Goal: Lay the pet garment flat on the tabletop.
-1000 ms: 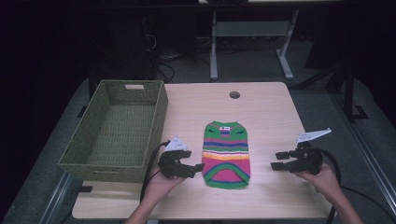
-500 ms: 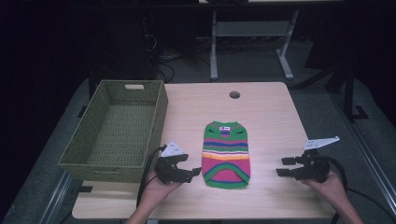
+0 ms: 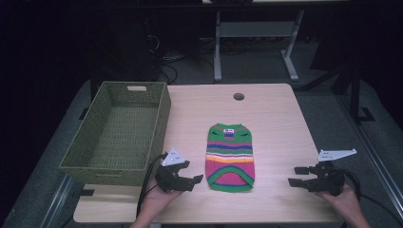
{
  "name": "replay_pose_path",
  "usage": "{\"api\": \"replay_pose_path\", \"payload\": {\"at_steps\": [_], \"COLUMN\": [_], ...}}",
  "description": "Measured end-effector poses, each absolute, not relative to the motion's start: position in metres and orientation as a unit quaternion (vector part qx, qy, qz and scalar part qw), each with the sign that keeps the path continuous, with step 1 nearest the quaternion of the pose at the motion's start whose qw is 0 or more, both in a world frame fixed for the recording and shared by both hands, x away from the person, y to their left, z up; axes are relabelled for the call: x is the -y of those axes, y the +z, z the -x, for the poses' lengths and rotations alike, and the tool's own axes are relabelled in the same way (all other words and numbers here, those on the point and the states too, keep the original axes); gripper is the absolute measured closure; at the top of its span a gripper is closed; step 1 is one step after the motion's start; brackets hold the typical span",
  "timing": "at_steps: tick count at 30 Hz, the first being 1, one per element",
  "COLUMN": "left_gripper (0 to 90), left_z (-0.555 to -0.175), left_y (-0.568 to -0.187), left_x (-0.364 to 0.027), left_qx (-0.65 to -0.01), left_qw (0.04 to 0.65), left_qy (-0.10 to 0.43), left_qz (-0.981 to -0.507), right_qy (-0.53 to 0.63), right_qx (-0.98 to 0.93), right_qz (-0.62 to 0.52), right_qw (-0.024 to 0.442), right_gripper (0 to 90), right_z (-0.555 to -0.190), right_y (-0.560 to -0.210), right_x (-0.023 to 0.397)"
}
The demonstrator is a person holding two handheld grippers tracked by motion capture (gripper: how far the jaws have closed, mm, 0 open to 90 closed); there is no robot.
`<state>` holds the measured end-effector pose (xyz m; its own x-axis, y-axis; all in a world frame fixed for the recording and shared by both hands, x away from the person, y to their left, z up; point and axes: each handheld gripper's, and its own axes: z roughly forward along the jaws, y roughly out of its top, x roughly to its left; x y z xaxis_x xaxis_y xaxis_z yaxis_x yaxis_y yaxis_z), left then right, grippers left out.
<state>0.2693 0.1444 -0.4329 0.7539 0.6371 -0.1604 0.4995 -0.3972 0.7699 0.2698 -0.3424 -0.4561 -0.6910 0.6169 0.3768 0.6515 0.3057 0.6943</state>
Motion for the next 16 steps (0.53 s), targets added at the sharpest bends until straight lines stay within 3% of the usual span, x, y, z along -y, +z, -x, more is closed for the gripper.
{"api": "replay_pose_path", "payload": {"at_steps": [16], "left_gripper": [25.0], "left_z": [-0.254], "left_y": [-0.442], "left_x": [-0.146], "left_qx": [-0.341], "left_qw": [0.447], "left_qy": [0.083], "left_qz": [-0.823], "right_qy": [-0.464], "right_qx": [0.791], "right_qz": [0.400], "right_qw": [-0.014], "right_gripper": [27.3], "right_z": [-0.239], "right_y": [-0.458], "right_x": [0.345]}}
